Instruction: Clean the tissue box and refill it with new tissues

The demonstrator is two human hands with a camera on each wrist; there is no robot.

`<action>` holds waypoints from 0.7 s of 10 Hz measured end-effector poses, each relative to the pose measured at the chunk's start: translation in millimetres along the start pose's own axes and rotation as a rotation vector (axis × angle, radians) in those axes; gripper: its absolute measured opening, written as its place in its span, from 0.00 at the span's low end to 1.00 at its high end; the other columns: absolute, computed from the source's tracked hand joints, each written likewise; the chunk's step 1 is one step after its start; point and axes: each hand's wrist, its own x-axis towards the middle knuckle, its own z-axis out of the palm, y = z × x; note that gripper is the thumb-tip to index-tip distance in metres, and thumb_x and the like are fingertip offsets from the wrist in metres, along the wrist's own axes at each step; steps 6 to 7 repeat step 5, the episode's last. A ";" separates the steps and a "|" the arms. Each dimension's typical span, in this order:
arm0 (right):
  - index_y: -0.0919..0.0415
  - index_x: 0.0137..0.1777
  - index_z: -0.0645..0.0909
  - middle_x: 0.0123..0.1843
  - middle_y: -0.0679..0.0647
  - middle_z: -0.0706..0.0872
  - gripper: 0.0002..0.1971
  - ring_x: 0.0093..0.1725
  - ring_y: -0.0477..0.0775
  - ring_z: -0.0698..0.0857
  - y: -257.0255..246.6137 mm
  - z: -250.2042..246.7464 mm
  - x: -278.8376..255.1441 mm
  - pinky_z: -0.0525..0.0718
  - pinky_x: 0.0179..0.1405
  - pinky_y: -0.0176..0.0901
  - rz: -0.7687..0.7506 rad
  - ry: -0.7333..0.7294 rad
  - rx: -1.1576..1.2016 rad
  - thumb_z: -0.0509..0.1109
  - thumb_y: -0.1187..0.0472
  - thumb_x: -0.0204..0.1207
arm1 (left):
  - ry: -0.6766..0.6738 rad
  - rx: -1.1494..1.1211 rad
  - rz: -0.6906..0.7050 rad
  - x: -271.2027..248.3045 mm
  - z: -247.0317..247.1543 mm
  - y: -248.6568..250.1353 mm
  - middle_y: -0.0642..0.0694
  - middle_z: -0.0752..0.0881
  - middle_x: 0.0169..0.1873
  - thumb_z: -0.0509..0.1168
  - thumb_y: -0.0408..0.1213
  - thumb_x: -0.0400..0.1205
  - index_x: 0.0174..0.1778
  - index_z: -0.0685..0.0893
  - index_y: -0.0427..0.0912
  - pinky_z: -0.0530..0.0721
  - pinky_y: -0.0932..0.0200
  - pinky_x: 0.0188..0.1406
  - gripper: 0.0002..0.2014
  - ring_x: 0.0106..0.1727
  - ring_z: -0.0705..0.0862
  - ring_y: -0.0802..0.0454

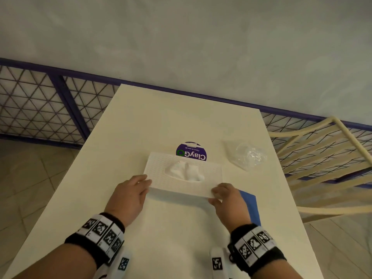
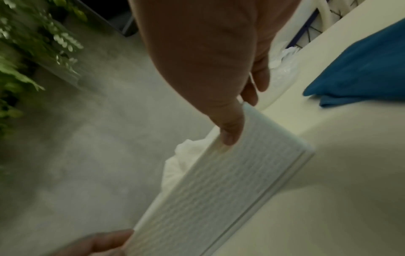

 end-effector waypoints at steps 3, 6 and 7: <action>0.60 0.64 0.82 0.66 0.52 0.80 0.15 0.64 0.57 0.81 -5.8 -10.1 67.3 0.77 0.64 0.43 0.021 0.026 -0.076 0.70 0.63 0.77 | -0.133 0.073 -0.111 70.7 3.2 19.7 0.42 0.83 0.60 0.61 0.33 0.83 0.60 0.87 0.40 0.78 0.55 0.60 0.13 0.59 0.84 0.42; 0.54 0.65 0.80 0.67 0.52 0.82 0.18 0.63 0.55 0.82 -4.9 -11.8 72.2 0.80 0.64 0.46 0.114 0.042 -0.014 0.72 0.61 0.75 | -0.154 0.089 -0.143 70.2 4.7 17.2 0.47 0.77 0.71 0.60 0.35 0.83 0.68 0.82 0.45 0.76 0.51 0.67 0.17 0.67 0.80 0.46; 0.54 0.65 0.80 0.67 0.52 0.82 0.18 0.63 0.55 0.82 -4.9 -11.8 72.2 0.80 0.64 0.46 0.114 0.042 -0.014 0.72 0.61 0.75 | -0.154 0.089 -0.143 70.2 4.7 17.2 0.47 0.77 0.71 0.60 0.35 0.83 0.68 0.82 0.45 0.76 0.51 0.67 0.17 0.67 0.80 0.46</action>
